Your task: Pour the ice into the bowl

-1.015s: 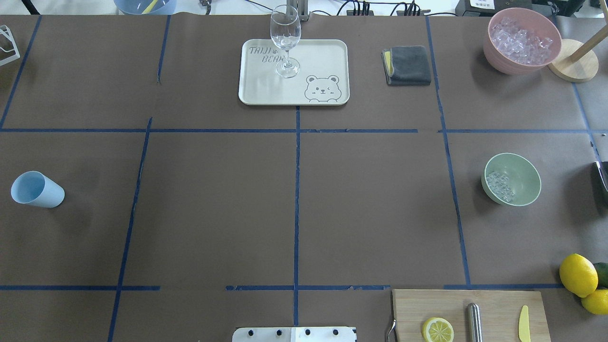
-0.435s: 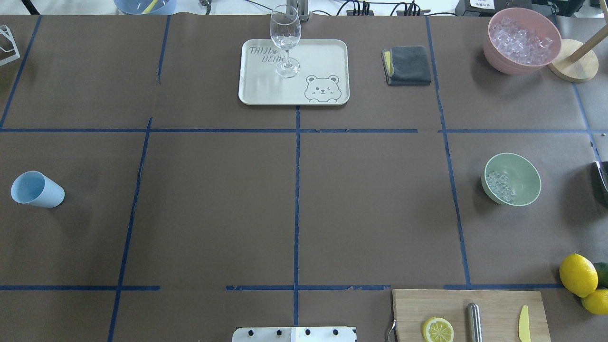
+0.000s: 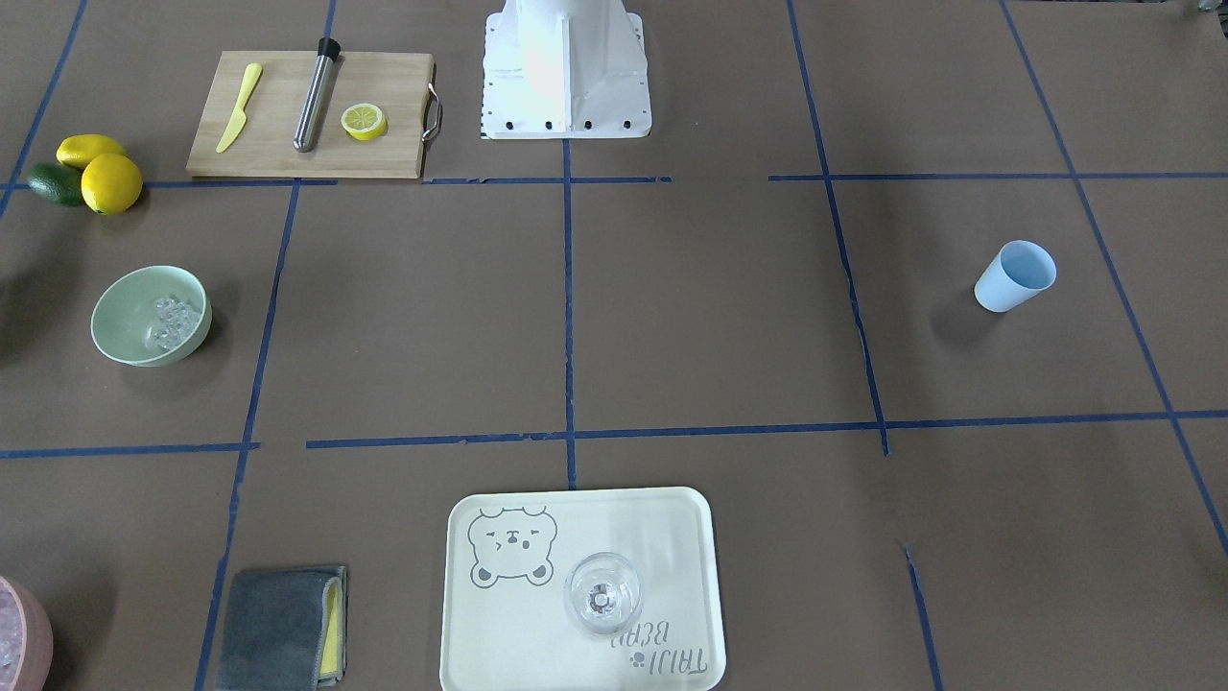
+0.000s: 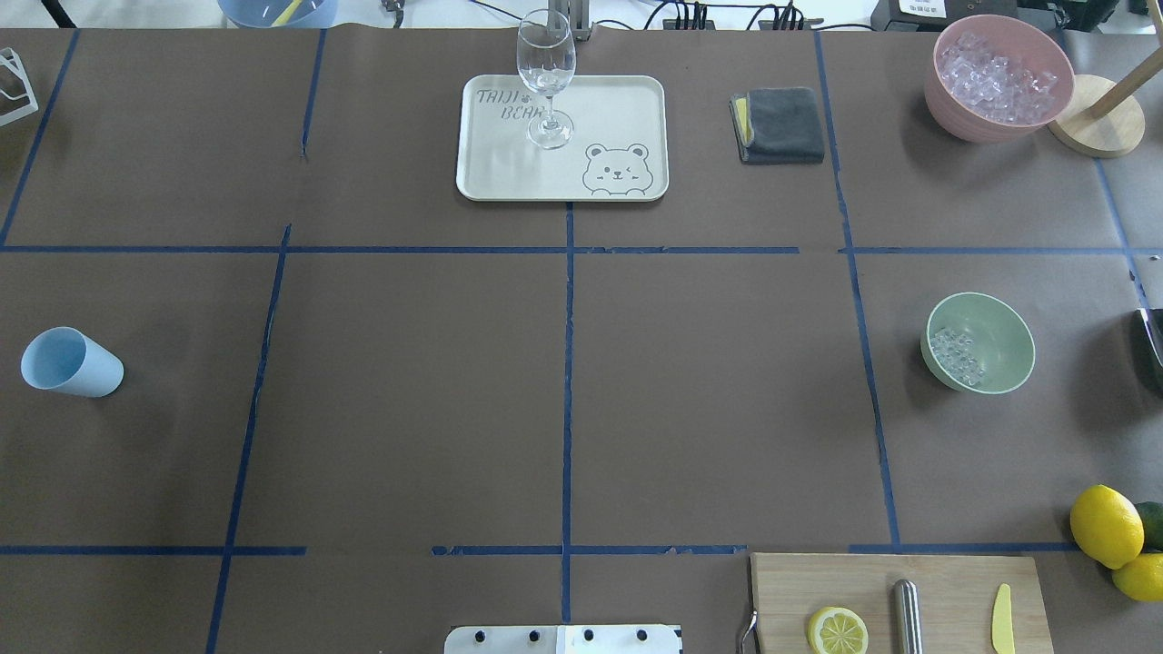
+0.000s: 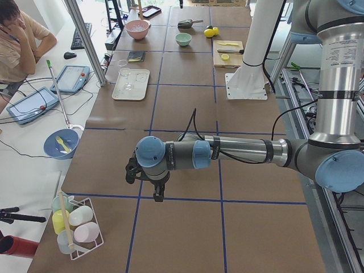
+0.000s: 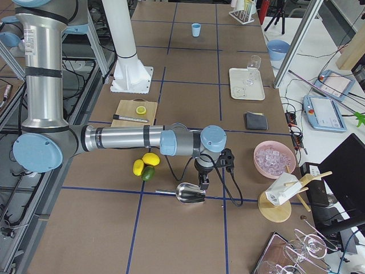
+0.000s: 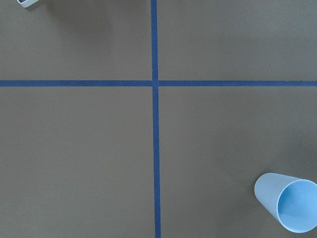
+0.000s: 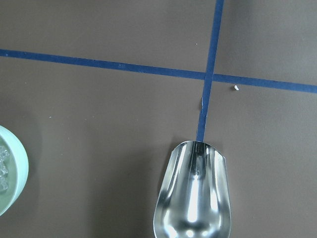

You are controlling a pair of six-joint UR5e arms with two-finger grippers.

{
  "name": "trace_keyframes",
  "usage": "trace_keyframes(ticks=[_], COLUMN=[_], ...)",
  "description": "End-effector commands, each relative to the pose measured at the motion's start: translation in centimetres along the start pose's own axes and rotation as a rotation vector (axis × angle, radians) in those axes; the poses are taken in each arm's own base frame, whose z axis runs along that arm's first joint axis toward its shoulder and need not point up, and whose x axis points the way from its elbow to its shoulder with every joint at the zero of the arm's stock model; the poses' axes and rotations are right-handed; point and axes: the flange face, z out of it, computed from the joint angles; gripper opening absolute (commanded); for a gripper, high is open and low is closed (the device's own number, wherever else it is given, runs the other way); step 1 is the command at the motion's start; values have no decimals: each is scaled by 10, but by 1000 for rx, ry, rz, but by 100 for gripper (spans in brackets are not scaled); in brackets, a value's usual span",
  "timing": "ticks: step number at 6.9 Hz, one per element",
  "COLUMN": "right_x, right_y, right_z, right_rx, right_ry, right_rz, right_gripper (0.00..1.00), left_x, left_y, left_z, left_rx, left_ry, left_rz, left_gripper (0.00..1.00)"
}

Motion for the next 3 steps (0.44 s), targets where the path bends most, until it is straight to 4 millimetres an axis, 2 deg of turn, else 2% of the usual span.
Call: trace_keyframes(ticks=[1,3], right_x=[1,1], right_y=[1,2], right_z=[1,2], right_rx=[-3,-3], right_ry=[3,3], right_rz=[0,-3], right_gripper=[100,100], left_x=[-10,-14], left_y=[-10,-9], left_z=[-30,-39], left_rx=[77,102], left_ry=[-80,-107], left_rz=[19,29], left_gripper=[100,100])
